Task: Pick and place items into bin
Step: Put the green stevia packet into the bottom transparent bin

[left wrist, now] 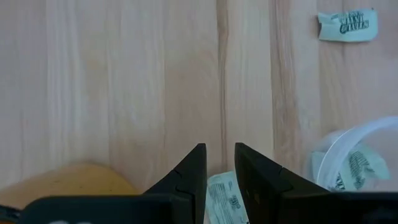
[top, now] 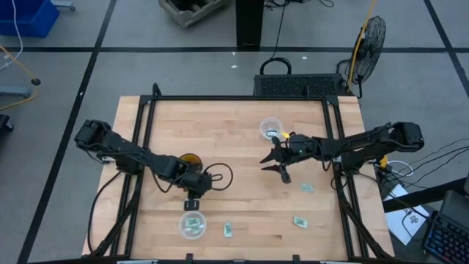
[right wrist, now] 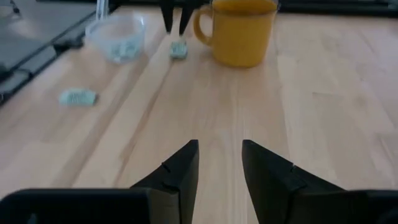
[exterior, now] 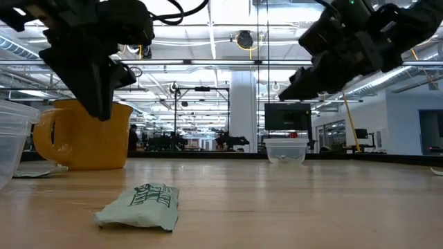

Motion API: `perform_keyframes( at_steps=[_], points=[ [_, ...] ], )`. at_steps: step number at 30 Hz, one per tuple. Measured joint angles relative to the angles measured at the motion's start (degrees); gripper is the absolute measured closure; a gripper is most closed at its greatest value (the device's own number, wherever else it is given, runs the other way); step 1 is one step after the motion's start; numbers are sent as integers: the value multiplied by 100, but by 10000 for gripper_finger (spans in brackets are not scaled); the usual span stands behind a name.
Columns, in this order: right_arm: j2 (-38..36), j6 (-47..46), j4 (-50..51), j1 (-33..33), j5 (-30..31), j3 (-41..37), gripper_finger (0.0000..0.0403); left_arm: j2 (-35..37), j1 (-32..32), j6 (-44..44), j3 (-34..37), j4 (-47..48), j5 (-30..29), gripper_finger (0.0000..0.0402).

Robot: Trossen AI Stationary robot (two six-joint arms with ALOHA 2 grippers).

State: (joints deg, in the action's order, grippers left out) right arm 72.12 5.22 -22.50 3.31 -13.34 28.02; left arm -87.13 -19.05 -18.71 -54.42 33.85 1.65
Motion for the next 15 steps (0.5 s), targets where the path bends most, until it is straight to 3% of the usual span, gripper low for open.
perform_keyframes(
  at_steps=[9,15],
  points=[
    [2,607,-1155,40,456,-377,287,-618,-1,768,-61,-313,286,314],
    [0,644,-1176,112,438,-386,287,-1230,-4,1718,-728,681,282,314]
  ],
)
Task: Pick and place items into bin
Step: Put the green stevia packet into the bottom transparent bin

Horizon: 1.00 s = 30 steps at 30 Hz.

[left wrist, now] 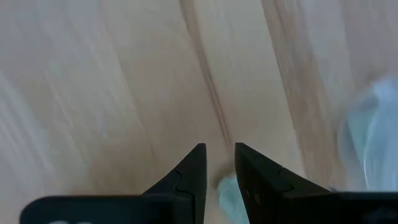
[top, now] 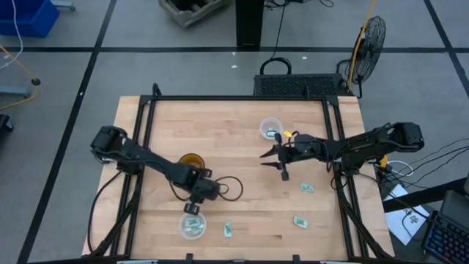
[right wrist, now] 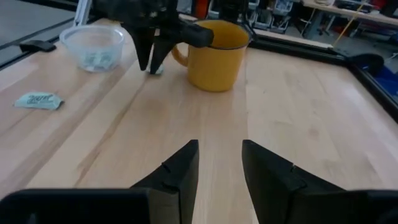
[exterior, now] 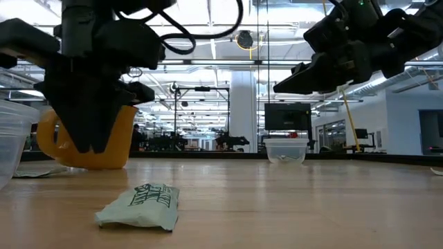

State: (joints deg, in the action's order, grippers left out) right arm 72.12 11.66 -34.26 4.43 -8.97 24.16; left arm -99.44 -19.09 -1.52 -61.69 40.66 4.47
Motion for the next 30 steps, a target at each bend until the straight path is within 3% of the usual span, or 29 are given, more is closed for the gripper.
perform_keyframes(
  at_steps=[5,8,20,26,30],
  points=[
    [0,-33,29,54,1,1,287,-331,-22,838,-693,1005,-7,314],
    [0,-40,26,74,-3,2,287,-387,-105,1221,-875,1490,-338,314],
    [0,-44,70,76,-4,4,287,-886,-436,2258,-874,1780,-259,314],
    [0,-46,60,76,-5,4,287,-967,-428,2230,-873,1842,-684,314],
    [0,-48,65,76,-5,4,287,-974,-386,2254,-878,1730,-627,314]
  ],
)
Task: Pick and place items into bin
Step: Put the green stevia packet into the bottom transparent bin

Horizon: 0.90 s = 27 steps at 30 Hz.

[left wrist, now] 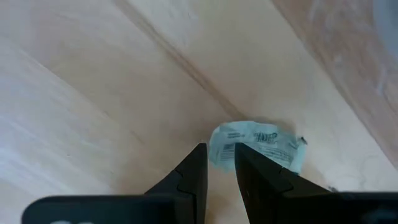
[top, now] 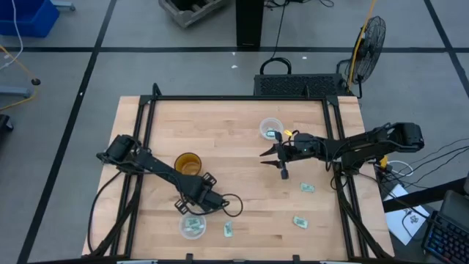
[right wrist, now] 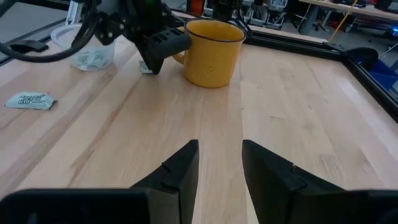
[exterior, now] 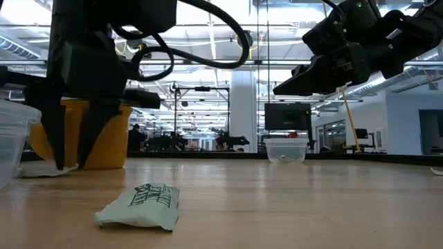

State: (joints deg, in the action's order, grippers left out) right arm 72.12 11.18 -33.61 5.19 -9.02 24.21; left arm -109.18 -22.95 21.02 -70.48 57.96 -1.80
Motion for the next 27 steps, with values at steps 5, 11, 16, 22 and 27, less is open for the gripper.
perform_keyframes(
  at_steps=[5,11,16,22,27],
  points=[
    [0,0,0,0,0,0,287,4,5,154,0,-302,28,314],
    [0,0,6,0,-2,0,287,-49,86,76,44,-451,291,314],
    [0,0,20,0,0,0,287,-23,154,242,160,-516,401,315],
    [0,0,37,1,-2,0,287,-25,199,418,169,-585,327,377],
    [0,0,44,0,-2,0,287,-71,300,-56,-132,-572,-149,389]
  ],
)
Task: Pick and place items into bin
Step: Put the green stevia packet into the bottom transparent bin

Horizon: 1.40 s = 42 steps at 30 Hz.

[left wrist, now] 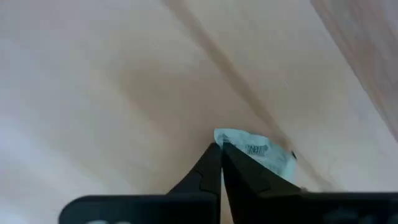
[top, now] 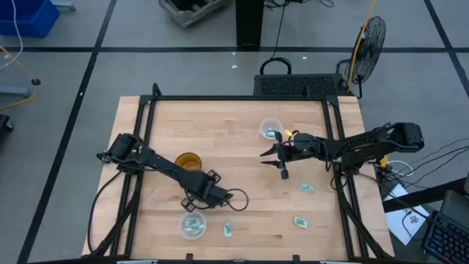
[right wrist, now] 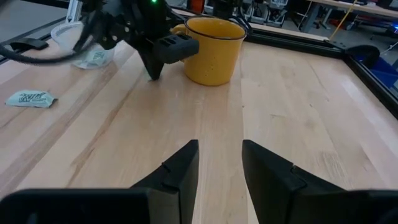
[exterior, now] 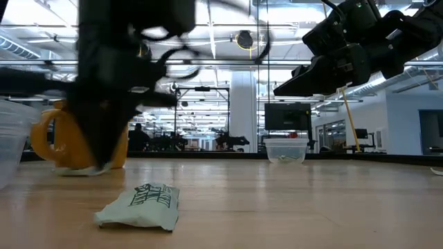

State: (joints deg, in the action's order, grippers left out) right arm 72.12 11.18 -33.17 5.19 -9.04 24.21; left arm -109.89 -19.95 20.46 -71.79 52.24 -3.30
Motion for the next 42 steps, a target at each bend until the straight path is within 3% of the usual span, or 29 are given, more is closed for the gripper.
perform_keyframes(
  at_steps=[6,10,14,21,26,33,42],
  points=[
    [0,-2,23,1,0,0,287,13,-17,-263,-1133,526,-246,395],
    [0,-233,173,0,0,0,287,24,-160,-1407,-1849,1167,130,396],
    [0,-536,270,1,0,0,287,31,-615,-2805,-2133,1286,333,396],
    [0,-613,260,1,0,0,287,28,-1542,-4375,-1660,1323,286,395],
    [0,-655,262,2,0,0,287,24,-1836,-4950,-1139,850,215,393],
    [0,-888,262,0,0,0,287,24,-1802,-5385,-572,294,174,392],
    [0,-890,260,2,0,0,287,24,-1507,-5858,-539,321,171,364]
  ],
)
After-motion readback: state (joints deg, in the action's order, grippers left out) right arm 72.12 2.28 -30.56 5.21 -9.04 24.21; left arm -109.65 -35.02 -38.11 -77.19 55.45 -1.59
